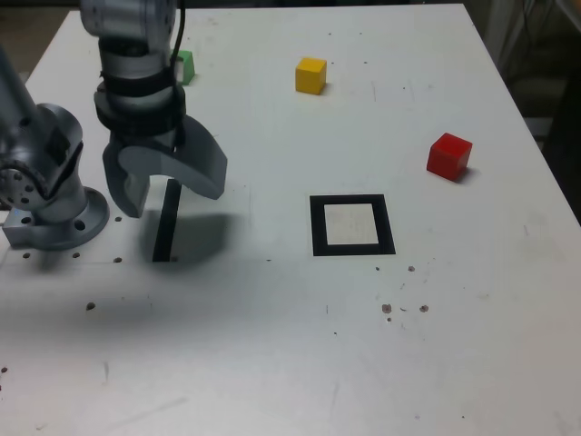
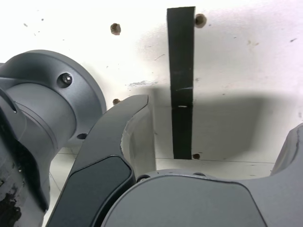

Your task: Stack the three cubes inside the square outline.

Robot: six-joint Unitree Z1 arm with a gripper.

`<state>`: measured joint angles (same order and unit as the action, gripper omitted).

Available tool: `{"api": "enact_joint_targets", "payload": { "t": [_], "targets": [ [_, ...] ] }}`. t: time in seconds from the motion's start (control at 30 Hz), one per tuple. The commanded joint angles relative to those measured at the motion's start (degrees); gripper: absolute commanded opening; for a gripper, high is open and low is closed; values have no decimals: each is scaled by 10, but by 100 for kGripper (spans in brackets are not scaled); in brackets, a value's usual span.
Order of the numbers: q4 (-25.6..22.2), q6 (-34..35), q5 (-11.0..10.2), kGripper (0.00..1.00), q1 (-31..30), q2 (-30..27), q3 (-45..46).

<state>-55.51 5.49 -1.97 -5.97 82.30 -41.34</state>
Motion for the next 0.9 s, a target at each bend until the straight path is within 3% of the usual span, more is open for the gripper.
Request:
{"api": "enact_joint_targets", "payload": {
  "t": [0.0,0.87],
  "targets": [
    [0,-1,-4,97,1,10,-11],
    [-26,-69,-14,97,10,104,-161]
  ]
}}
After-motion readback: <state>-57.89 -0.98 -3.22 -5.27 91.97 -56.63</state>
